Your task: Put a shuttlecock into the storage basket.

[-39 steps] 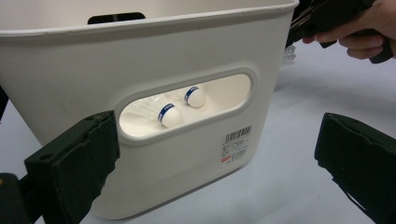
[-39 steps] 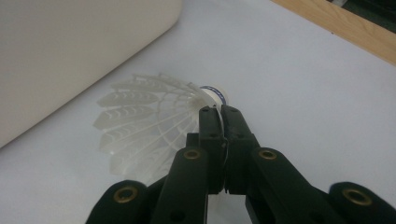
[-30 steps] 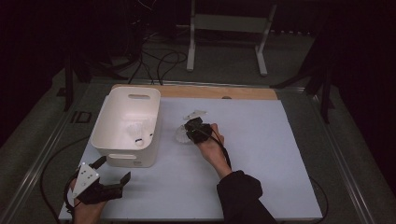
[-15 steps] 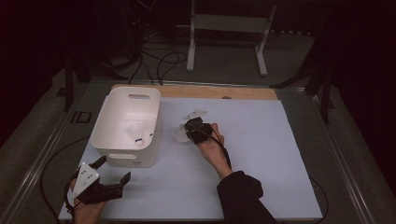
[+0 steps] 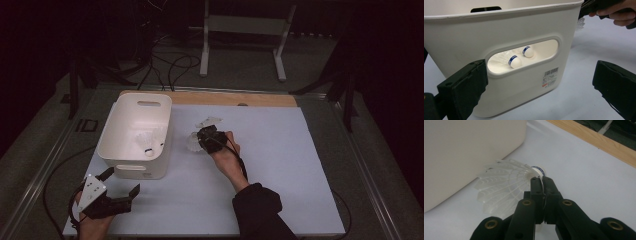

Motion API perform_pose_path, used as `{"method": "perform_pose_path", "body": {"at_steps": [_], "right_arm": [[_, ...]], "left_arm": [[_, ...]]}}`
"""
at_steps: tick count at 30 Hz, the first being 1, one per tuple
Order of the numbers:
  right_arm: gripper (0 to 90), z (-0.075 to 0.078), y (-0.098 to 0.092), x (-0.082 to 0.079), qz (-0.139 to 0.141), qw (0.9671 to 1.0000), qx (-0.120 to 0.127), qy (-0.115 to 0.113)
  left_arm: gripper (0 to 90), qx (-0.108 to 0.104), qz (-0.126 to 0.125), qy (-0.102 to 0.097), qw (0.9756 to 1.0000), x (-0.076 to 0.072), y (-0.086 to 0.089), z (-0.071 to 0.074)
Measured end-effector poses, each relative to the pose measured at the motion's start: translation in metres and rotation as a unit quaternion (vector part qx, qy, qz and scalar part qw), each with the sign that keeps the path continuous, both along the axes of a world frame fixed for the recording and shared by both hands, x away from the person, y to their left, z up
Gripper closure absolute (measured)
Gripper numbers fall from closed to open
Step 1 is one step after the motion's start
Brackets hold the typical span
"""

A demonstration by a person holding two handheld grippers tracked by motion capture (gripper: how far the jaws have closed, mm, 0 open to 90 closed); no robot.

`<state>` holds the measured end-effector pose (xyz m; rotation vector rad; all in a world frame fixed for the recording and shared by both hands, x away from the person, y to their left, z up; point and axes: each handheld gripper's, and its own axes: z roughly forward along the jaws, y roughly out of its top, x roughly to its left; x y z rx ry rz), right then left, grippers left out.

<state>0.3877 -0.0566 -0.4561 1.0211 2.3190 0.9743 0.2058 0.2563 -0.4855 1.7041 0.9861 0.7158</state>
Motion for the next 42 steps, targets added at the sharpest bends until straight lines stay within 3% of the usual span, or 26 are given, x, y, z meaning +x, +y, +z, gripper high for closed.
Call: {"method": "perform_pose_path", "body": {"at_steps": [42], "right_arm": [[88.1, 0.016, 0.004, -0.008, 0.007, 0.9998, 0.008, -0.019]], "left_arm": [[0.8, -0.001, 0.001, 0.0, 1.0, 0.0, 0.0, 0.0]]}}
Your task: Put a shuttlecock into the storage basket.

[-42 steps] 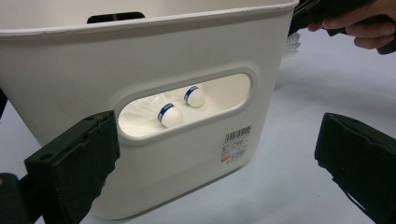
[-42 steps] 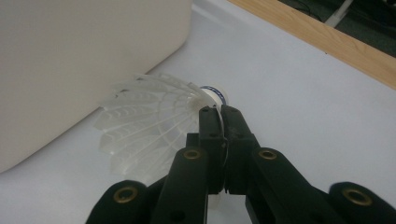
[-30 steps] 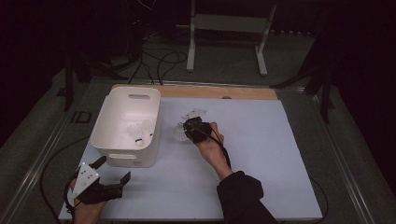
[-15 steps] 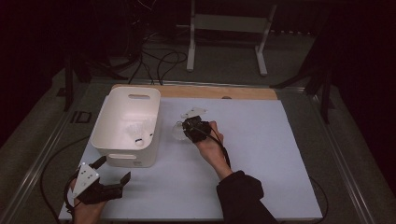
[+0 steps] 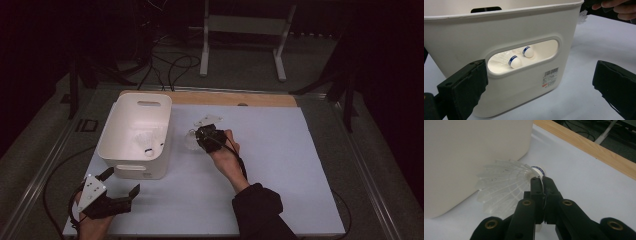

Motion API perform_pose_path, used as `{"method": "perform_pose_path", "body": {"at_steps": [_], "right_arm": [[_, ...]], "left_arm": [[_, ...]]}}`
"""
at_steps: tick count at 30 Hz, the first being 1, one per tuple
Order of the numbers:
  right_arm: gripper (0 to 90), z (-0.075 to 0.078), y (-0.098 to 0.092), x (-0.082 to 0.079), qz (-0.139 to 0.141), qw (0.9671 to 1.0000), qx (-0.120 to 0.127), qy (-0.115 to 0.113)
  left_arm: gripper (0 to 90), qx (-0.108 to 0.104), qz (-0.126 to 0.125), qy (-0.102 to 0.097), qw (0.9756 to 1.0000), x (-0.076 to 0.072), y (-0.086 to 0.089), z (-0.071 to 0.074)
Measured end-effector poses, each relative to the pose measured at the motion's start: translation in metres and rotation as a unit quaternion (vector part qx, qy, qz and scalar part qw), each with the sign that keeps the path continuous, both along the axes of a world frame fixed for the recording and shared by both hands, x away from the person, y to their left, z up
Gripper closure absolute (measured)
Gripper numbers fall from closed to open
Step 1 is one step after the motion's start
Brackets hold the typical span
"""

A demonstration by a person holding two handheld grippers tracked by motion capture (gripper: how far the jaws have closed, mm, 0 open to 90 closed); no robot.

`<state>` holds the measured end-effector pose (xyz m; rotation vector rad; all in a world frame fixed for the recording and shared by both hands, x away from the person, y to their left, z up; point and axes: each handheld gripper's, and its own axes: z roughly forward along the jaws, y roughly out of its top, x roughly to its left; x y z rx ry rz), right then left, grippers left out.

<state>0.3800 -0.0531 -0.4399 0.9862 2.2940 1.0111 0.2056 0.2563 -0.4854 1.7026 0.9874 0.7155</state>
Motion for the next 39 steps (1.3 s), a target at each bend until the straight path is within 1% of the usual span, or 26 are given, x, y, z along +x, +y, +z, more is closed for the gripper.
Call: {"method": "perform_pose_path", "body": {"at_steps": [11, 26, 29, 39], "right_arm": [[88.1, 0.003, 0.001, -0.001, 0.002, 1.0, 0.003, 0.0], [88.1, 0.01, 0.001, -0.002, 0.006, 0.9999, 0.004, -0.008], [88.1, 0.011, 0.001, -0.002, 0.007, 0.9999, 0.001, -0.012], [88.1, 0.014, 0.001, -0.004, 0.007, 0.9998, 0.005, -0.016]], "left_arm": [[0.8, -0.001, 0.0, -0.001, 1.0, 0.0, 0.0, 0.0], [0.8, -0.001, 0.001, -0.001, 1.0, 0.0, 0.0, 0.0], [0.8, -0.001, 0.0, -0.001, 1.0, 0.0, 0.0, 0.0], [0.8, -0.001, 0.001, -0.001, 1.0, 0.0, 0.0, 0.0]]}}
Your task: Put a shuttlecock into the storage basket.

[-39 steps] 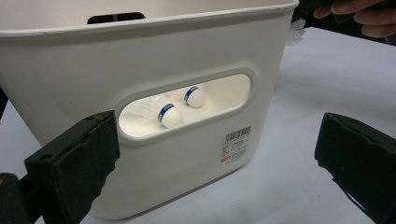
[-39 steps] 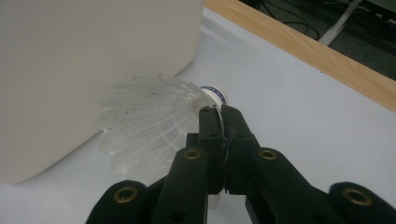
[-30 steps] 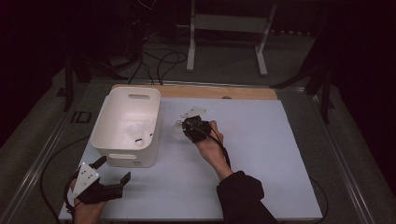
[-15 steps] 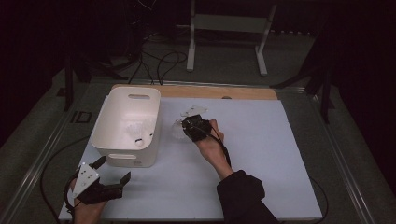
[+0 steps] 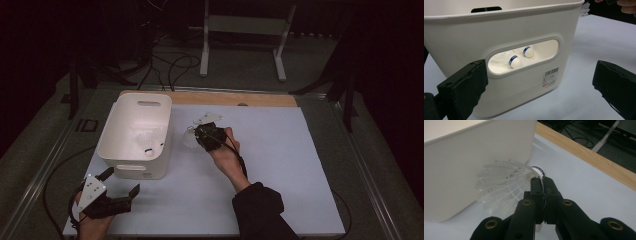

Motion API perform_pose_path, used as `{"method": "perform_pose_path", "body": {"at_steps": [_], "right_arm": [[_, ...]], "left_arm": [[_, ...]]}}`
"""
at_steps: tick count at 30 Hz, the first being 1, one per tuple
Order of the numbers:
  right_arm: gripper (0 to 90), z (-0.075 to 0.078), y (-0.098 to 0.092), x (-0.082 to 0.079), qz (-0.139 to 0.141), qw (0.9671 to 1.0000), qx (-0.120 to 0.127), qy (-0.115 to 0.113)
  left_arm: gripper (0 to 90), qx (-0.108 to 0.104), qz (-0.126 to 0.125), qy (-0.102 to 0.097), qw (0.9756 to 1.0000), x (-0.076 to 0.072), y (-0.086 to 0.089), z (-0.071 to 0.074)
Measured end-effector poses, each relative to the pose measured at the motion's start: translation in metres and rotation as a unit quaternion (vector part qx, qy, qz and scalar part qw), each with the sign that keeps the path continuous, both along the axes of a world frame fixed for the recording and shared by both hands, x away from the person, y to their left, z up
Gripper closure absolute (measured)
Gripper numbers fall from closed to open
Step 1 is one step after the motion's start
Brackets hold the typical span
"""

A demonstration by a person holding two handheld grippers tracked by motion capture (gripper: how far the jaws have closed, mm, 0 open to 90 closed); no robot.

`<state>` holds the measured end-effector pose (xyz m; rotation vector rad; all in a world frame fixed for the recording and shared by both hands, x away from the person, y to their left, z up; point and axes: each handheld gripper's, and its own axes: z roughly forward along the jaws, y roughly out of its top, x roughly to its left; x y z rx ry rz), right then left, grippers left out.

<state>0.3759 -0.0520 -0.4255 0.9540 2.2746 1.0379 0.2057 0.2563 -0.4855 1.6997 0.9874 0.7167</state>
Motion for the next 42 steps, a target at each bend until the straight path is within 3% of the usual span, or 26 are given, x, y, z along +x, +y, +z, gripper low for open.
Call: {"method": "perform_pose_path", "body": {"at_steps": [42], "right_arm": [[88.1, 0.017, 0.004, -0.011, 0.017, 0.9996, 0.012, -0.02]], "left_arm": [[0.8, 0.002, 0.0, 0.001, 1.0, 0.0, 0.0, 0.0]]}}
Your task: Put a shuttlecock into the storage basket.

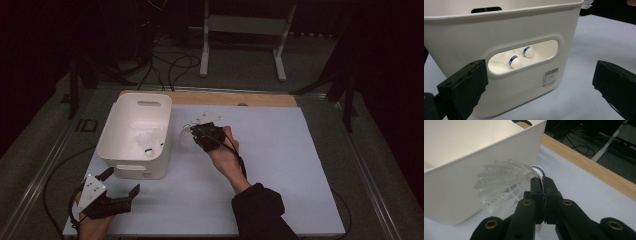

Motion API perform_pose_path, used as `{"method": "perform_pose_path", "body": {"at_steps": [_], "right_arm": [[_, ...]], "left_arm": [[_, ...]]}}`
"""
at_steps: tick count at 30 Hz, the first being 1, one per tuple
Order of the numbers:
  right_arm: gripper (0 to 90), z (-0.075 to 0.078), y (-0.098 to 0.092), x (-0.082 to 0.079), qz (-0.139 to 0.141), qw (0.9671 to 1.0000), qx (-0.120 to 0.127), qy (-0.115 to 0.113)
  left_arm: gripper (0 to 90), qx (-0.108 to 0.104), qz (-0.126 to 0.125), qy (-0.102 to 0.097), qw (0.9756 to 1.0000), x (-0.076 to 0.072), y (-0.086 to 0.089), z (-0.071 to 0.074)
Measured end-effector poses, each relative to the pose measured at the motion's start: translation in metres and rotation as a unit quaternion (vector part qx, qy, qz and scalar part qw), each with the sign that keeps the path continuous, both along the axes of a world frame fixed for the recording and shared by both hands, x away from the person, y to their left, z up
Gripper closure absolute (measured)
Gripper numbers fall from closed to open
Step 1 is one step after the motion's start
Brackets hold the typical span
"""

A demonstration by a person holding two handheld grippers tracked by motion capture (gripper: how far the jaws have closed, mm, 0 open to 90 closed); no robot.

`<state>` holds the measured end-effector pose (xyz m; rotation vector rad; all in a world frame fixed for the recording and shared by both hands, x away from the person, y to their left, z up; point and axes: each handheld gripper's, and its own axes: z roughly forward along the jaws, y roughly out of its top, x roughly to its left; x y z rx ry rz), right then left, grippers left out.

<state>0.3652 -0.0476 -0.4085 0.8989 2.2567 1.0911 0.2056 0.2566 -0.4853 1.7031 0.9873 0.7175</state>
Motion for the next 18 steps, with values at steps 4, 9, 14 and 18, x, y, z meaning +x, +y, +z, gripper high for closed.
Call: {"method": "perform_pose_path", "body": {"at_steps": [4, 9, 14, 18], "right_arm": [[88.1, 0.0015, 0.001, -0.0006, 0.001, 1.0, 0.003, 0.0], [88.1, 0.0027, 0.0015, -0.0016, 0.002, 1.0, 0.005, -0.003], [88.1, 0.0054, 0.0015, -0.0029, 0.003, 1.0, 0.004, -0.006], [88.1, 0.0069, 0.0016, -0.0035, 0.004, 0.9999, 0.006, -0.007]], "left_arm": [[0.8, 0.0, 0.0, 0.0, 1.0, -0.0001, 0.0, 0.0001], [0.8, -0.002, 0.001, -0.001, 1.0, 0.0001, -0.0003, -0.0001], [0.8, -0.002, 0.001, -0.001, 1.0, 0.0, -0.0002, 0.0], [0.8, -0.001, 0.0, -0.001, 1.0, 0.0, -0.0003, -0.0001]]}}
